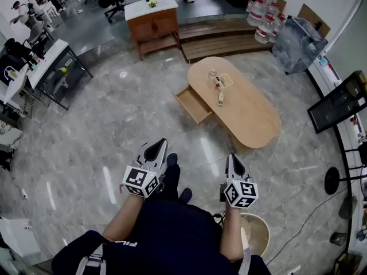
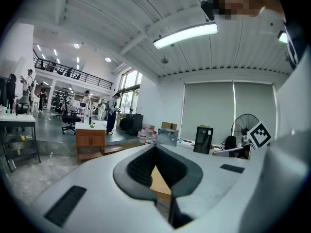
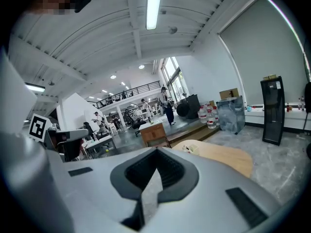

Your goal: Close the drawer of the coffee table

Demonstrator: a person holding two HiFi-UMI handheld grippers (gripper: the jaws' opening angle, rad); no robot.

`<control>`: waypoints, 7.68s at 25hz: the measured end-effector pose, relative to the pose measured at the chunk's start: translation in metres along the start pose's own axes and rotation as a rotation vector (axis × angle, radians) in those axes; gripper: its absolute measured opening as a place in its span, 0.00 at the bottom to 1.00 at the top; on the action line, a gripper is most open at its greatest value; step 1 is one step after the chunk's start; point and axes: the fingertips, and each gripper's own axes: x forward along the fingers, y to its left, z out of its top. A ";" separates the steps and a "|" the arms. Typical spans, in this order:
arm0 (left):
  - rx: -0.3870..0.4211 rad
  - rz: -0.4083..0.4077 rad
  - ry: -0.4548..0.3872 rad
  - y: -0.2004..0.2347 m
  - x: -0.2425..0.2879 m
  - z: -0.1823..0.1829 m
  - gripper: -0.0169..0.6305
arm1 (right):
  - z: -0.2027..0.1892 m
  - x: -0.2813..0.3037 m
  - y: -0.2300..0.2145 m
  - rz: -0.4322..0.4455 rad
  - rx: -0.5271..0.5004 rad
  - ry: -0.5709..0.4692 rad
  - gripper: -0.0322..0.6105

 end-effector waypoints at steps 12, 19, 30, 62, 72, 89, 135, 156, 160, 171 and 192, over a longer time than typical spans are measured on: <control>0.000 0.011 -0.021 0.011 0.011 0.010 0.07 | 0.005 0.009 0.001 0.025 -0.012 -0.002 0.09; -0.027 0.024 -0.041 0.025 0.020 0.013 0.07 | 0.012 0.032 0.011 0.043 -0.019 -0.010 0.09; -0.031 0.015 -0.053 0.069 0.066 0.016 0.07 | 0.023 0.088 0.001 -0.001 -0.047 -0.008 0.09; -0.006 -0.273 0.059 0.281 0.320 0.073 0.06 | 0.140 0.347 0.010 -0.247 -0.018 -0.032 0.09; 0.046 -0.425 0.075 0.249 0.376 0.073 0.06 | 0.155 0.354 -0.022 -0.320 0.006 -0.061 0.09; 0.097 -0.420 0.101 0.197 0.383 0.051 0.06 | 0.143 0.346 -0.057 -0.245 0.035 -0.045 0.09; 0.224 -0.781 0.254 0.352 0.475 0.027 0.06 | 0.098 0.463 0.005 -0.661 0.122 -0.015 0.09; 0.242 -0.717 0.344 0.360 0.493 -0.160 0.06 | -0.039 0.492 -0.028 -0.580 0.057 -0.017 0.09; 0.215 -0.716 0.382 0.367 0.497 -0.192 0.06 | -0.068 0.509 -0.030 -0.553 0.075 -0.019 0.09; 0.230 -0.680 0.484 0.388 0.518 -0.340 0.06 | -0.194 0.572 -0.074 -0.543 0.138 0.017 0.09; 0.232 -0.661 0.592 0.412 0.522 -0.589 0.06 | -0.449 0.602 -0.132 -0.600 0.240 0.100 0.09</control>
